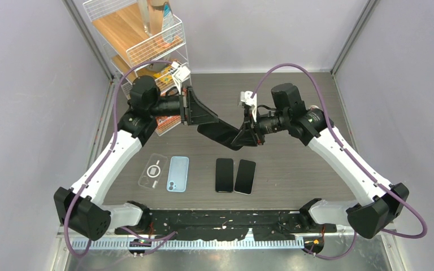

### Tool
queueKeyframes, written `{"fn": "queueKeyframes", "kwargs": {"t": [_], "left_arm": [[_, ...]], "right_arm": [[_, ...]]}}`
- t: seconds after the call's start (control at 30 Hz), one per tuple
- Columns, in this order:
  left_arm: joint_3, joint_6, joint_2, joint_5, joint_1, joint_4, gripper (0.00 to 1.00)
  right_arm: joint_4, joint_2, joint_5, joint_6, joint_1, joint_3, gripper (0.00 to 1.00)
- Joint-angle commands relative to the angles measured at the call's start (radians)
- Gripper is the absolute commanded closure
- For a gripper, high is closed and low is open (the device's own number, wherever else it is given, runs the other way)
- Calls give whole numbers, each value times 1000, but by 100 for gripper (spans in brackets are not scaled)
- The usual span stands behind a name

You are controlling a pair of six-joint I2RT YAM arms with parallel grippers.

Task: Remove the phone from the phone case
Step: Remove the phone case from the phone.

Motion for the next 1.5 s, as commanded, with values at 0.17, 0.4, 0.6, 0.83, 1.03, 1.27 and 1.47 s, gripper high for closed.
{"fn": "queueKeyframes", "kwargs": {"t": [0.17, 0.4, 0.6, 0.83, 1.03, 1.27, 1.47], "left_arm": [[-85, -160, 38, -88, -3, 69, 100], [-186, -257, 51, -142, -3, 122, 100], [-261, -346, 70, -183, -3, 168, 100], [-308, -428, 95, -210, -3, 194, 100], [-325, -434, 104, -229, -3, 151, 100], [-333, -417, 123, -255, -3, 92, 100], [-333, -407, 137, -269, -5, 57, 100]], "right_arm": [[38, -58, 141, -130, 48, 35, 95], [28, -63, 185, -154, 59, 47, 95], [9, -61, 221, -187, 70, 63, 94], [-3, -62, 240, -213, 81, 73, 95], [-20, -56, 259, -239, 98, 85, 95], [-40, -42, 281, -272, 120, 106, 95], [-51, -35, 301, -286, 136, 115, 95]]}}
